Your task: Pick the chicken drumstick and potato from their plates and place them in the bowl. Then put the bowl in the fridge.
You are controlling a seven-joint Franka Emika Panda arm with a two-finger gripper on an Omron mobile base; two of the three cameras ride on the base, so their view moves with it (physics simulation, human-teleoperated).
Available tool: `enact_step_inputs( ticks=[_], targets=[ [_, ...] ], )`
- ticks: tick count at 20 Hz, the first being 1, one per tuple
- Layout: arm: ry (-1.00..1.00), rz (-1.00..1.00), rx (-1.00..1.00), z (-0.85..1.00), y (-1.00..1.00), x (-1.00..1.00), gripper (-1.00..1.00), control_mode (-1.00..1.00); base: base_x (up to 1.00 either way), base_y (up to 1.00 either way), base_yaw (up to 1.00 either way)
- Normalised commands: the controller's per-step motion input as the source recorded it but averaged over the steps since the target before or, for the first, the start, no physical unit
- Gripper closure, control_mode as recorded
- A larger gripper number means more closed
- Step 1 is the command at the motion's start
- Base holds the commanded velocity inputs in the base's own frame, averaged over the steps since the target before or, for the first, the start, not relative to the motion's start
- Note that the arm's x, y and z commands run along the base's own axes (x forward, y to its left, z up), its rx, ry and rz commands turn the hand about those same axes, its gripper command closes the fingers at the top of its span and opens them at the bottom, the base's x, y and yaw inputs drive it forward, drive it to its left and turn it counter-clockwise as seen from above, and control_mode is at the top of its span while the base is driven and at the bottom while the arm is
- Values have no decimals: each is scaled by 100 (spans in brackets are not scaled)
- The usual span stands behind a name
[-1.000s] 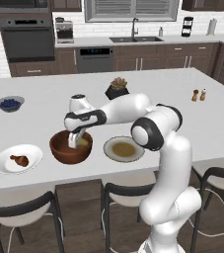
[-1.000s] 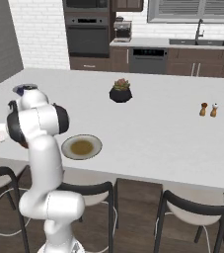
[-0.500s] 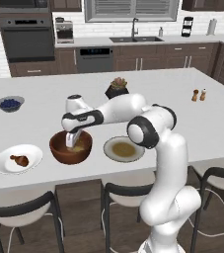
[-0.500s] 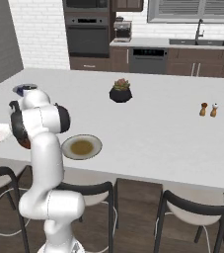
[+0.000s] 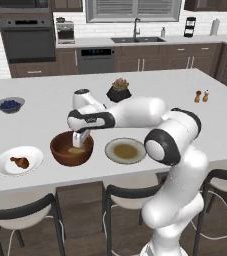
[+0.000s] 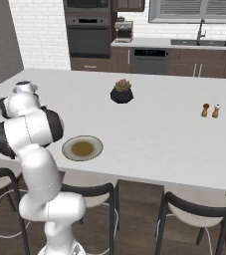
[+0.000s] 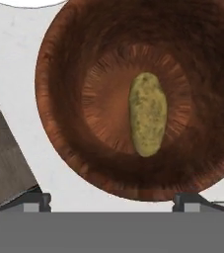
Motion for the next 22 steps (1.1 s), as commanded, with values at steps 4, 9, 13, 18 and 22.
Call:
enact_step_inputs(
  ticks=[4, 9, 13, 18, 22],
  targets=[
    [0, -32, 11, 71, -92, -83, -100, -100, 0, 0, 0],
    [5, -24, 5, 52, -100, -47, -100, -100, 0, 0, 0],
    [6, -19, 4, 65, -73, -19, -100, -100, 0, 0, 0],
    [5, -17, 3, 68, -72, -1, -100, -100, 0, 0, 0],
    [3, -12, 0, 18, -90, -4, -100, -100, 0, 0, 0]
  ],
)
